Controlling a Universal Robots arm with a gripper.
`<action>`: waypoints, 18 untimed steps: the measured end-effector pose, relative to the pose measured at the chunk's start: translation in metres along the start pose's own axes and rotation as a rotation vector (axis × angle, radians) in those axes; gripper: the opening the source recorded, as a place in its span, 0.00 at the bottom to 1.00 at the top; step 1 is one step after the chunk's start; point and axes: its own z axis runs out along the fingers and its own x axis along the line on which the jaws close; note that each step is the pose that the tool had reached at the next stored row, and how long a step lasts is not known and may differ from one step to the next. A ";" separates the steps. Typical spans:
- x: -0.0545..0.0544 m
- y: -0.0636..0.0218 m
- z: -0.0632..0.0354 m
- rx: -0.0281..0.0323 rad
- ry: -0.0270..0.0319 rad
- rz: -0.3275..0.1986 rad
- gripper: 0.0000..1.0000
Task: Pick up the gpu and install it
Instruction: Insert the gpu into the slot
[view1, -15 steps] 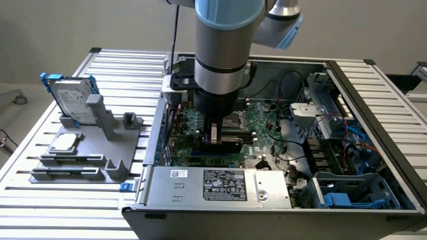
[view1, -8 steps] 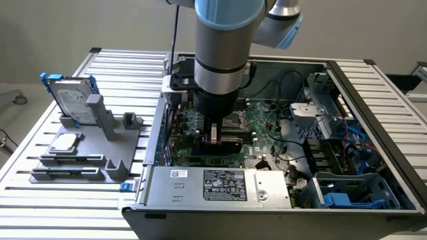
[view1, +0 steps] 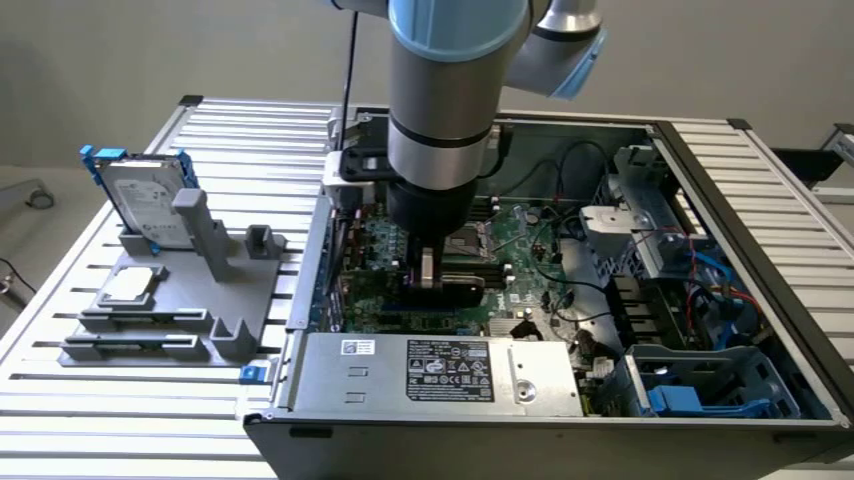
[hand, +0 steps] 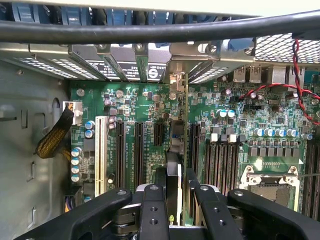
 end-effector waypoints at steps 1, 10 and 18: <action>0.000 0.0002 0.0001 0.0000 -0.0001 0.000 0.27; 0.000 0.0006 0.0020 -0.0001 -0.0002 0.000 0.27; 0.000 0.0006 0.0030 -0.0003 -0.0011 0.000 0.27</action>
